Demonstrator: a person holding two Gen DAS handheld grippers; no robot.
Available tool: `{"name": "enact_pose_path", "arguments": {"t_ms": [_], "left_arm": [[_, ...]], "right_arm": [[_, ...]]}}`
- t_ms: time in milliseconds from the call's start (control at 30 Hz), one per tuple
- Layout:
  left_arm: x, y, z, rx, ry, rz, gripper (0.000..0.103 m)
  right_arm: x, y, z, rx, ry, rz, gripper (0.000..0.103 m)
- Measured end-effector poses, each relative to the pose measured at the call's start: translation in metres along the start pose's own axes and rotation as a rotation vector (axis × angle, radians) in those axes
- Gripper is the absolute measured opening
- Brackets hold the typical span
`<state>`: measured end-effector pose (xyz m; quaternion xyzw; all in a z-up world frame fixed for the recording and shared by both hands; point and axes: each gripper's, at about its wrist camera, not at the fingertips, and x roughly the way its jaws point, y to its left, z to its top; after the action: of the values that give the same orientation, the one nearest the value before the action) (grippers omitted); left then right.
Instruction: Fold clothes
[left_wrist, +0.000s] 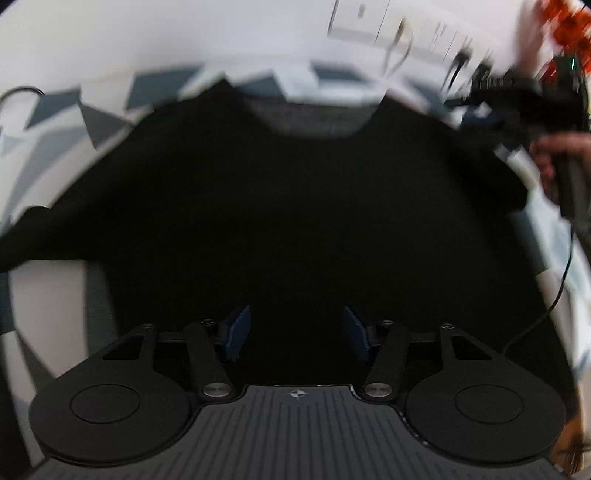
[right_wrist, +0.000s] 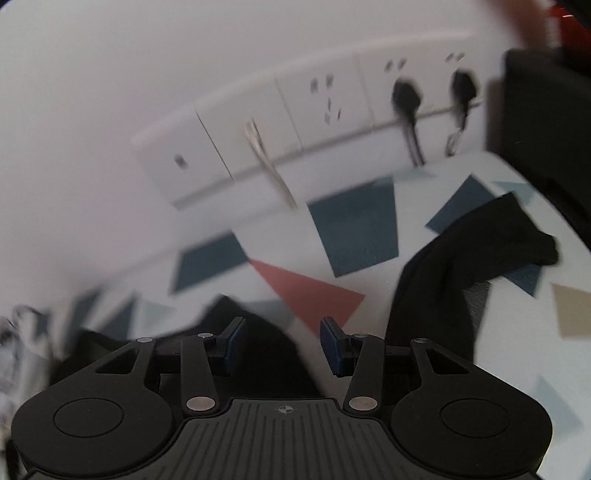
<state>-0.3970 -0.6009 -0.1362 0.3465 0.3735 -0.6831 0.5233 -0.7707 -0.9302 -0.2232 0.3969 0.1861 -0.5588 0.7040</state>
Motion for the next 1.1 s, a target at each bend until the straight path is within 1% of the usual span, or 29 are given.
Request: {"name": "enact_pose_path", "arguments": {"t_ms": [33, 67, 100, 133, 167, 267, 333, 367, 433, 500, 533, 567, 600, 633, 667, 700, 767, 800, 867, 900, 967, 1000, 1033, 1067, 1100], "left_arm": [[0.003, -0.005, 0.003, 0.037, -0.014, 0.004, 0.058], [0.008, -0.01, 0.006, 0.072, -0.006, 0.007, 0.062], [0.013, -0.015, 0.008, 0.102, 0.002, 0.016, 0.068], [0.018, -0.019, 0.011, 0.132, 0.009, 0.024, 0.069], [0.022, -0.023, 0.013, 0.151, 0.013, 0.031, 0.074], [0.032, -0.031, 0.017, 0.178, 0.018, 0.044, 0.089], [0.035, -0.034, 0.023, 0.183, 0.021, 0.05, 0.092], [0.037, -0.034, 0.026, 0.179, 0.021, 0.051, 0.093], [0.038, -0.033, 0.03, 0.176, 0.017, 0.055, 0.093], [0.033, -0.027, 0.034, 0.182, -0.003, 0.065, 0.094], [0.031, -0.024, 0.036, 0.185, -0.013, 0.07, 0.094], [0.028, -0.021, 0.039, 0.187, -0.023, 0.075, 0.094], [0.026, -0.018, 0.041, 0.19, -0.032, 0.08, 0.094], [0.024, -0.015, 0.043, 0.193, -0.042, 0.086, 0.094], [0.021, -0.012, 0.045, 0.196, -0.052, 0.091, 0.094], [0.019, -0.009, 0.047, 0.199, -0.062, 0.096, 0.093], [0.014, -0.003, 0.052, 0.204, -0.081, 0.106, 0.093], [0.01, 0.006, 0.057, 0.183, -0.105, 0.104, 0.093], [-0.003, 0.034, 0.07, 0.094, -0.17, 0.086, 0.093], [-0.005, 0.047, 0.075, 0.053, -0.188, 0.082, 0.093], [0.0, 0.072, 0.086, 0.007, -0.211, 0.081, 0.091], [0.004, 0.084, 0.091, -0.012, -0.221, 0.08, 0.079], [0.007, 0.096, 0.097, -0.03, -0.231, 0.08, 0.071], [0.012, 0.105, 0.102, -0.038, -0.242, 0.081, 0.065], [0.019, 0.113, 0.105, -0.038, -0.252, 0.084, 0.062]], "right_arm": [[0.012, 0.0, 0.0, -0.027, 0.019, 0.002, 0.042], [0.023, 0.0, 0.001, -0.056, 0.04, 0.006, 0.04], [0.03, 0.002, 0.001, -0.088, 0.066, 0.02, 0.036], [0.034, 0.006, 0.0, -0.129, 0.08, 0.042, 0.032], [0.036, 0.012, -0.001, -0.182, 0.077, 0.052, 0.025], [0.04, 0.029, -0.001, -0.345, 0.1, 0.035, 0.01], [0.046, 0.034, 0.008, -0.394, 0.136, 0.039, 0.003], [0.051, 0.033, 0.016, -0.398, 0.137, 0.029, 0.002], [0.057, 0.03, 0.031, -0.392, 0.088, -0.014, 0.002], [0.054, 0.028, 0.043, -0.336, 0.002, -0.001, 0.001], [0.048, 0.026, 0.046, -0.304, -0.056, -0.003, 0.0], [0.042, 0.026, 0.048, -0.295, -0.105, -0.007, 0.001], [0.037, 0.028, 0.046, -0.319, -0.142, -0.014, 0.003], [0.033, 0.029, 0.045, -0.341, -0.15, -0.007, 0.012], [0.032, 0.029, 0.042, -0.359, -0.115, 0.019, 0.022], [0.028, 0.029, 0.038, -0.37, -0.09, 0.038, 0.024], [0.015, 0.027, 0.025, -0.367, -0.066, 0.061, 0.026], [0.009, 0.026, 0.018, -0.365, -0.054, 0.073, 0.027], [0.001, 0.02, 0.007, -0.33, -0.024, 0.108, 0.028], [-0.002, 0.018, 0.003, -0.307, -0.009, 0.126, 0.028], [-0.006, 0.017, -0.005, -0.27, 0.014, 0.149, 0.029], [-0.007, 0.019, -0.007, -0.269, 0.012, 0.132, 0.029], [-0.007, 0.02, -0.008, -0.257, 0.008, 0.118, 0.028], [-0.006, 0.019, -0.009, -0.229, 0.0, 0.106, 0.029], [-0.006, 0.018, -0.009, -0.201, -0.008, 0.094, 0.029]]}}
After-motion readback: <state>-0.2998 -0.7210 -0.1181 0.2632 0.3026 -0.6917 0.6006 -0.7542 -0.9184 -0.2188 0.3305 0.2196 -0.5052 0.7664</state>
